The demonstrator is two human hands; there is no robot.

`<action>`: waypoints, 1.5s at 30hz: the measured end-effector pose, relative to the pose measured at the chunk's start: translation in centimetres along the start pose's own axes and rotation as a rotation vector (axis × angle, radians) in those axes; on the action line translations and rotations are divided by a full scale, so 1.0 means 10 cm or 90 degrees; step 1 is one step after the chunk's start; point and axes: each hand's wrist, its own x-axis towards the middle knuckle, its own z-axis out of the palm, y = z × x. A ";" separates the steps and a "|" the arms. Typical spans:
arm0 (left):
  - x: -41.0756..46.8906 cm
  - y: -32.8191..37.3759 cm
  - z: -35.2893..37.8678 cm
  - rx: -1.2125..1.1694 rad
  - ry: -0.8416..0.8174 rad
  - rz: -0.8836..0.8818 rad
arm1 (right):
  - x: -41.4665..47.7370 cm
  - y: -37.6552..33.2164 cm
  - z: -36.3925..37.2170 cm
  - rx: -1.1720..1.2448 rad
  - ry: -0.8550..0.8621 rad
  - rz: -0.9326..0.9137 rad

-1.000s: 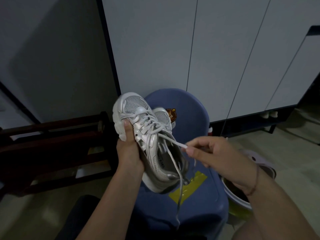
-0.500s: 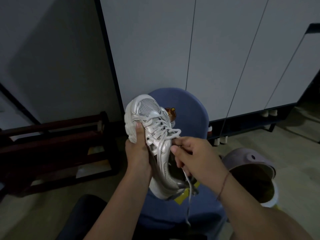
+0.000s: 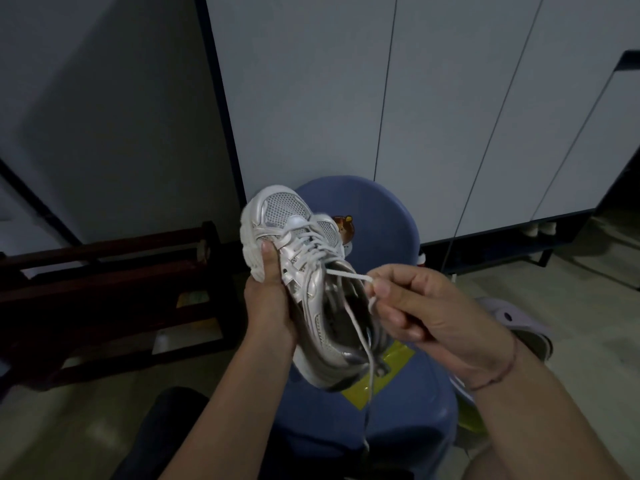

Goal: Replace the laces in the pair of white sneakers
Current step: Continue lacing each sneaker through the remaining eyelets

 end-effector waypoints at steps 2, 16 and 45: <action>0.02 0.04 -0.03 -0.003 0.003 0.000 | -0.05 -0.04 -0.06 0.015 -0.071 -0.011; 0.01 -0.02 0.00 0.049 -0.078 0.011 | 0.11 0.11 -0.24 -0.297 0.167 0.024; 0.02 0.02 0.00 -0.008 0.041 0.078 | 0.13 0.32 0.11 -0.652 0.299 -0.136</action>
